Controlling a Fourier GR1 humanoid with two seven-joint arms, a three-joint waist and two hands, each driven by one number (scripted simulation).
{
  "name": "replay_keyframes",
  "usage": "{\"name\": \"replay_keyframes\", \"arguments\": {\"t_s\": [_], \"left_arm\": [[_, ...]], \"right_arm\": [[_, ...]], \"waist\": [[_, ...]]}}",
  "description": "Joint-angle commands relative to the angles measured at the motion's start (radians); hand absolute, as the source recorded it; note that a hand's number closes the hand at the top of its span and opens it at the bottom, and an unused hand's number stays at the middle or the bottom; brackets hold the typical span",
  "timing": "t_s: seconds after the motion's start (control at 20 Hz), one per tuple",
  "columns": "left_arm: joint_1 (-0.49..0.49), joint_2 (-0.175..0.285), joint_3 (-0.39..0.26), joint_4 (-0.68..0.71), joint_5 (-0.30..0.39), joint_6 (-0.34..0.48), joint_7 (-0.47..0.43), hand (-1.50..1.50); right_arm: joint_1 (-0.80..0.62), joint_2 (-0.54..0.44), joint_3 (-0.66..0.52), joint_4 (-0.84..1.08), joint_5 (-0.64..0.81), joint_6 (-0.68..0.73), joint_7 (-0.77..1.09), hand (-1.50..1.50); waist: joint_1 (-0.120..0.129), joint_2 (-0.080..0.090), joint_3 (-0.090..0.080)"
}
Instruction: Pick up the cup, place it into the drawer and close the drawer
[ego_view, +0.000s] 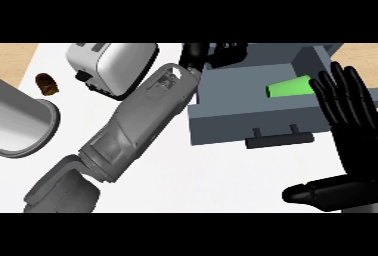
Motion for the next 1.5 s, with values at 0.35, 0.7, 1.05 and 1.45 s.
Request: {"name": "replay_keyframes", "arguments": {"t_s": [0.35, 0.7, 1.05, 1.45], "left_arm": [[0.001, 0.000, -0.099, -0.018, 0.083, 0.043, -0.018, -1.50], [0.020, 0.000, -0.038, -0.089, 0.196, -0.017, -0.141, -1.50], [0.073, 0.002, 0.035, -0.169, 0.217, -0.030, -0.130, -1.50], [0.247, 0.166, 0.075, -0.411, 0.236, -0.038, -0.074, -1.50]], "right_arm": [[0.001, 0.016, 0.005, 0.016, -0.014, 0.011, -0.037, -1.50], [-0.023, 0.011, -0.008, -0.015, -0.118, 0.010, 0.066, -1.50], [0.030, -0.052, -0.063, -0.057, -0.176, 0.079, 0.055, 1.50], [0.088, -0.160, -0.019, -0.139, -0.032, 0.172, 0.065, 1.50]], "waist": [[-0.005, 0.002, 0.000], [0.026, -0.006, -0.002], [0.089, -0.023, -0.002], [0.122, -0.034, -0.003]]}}
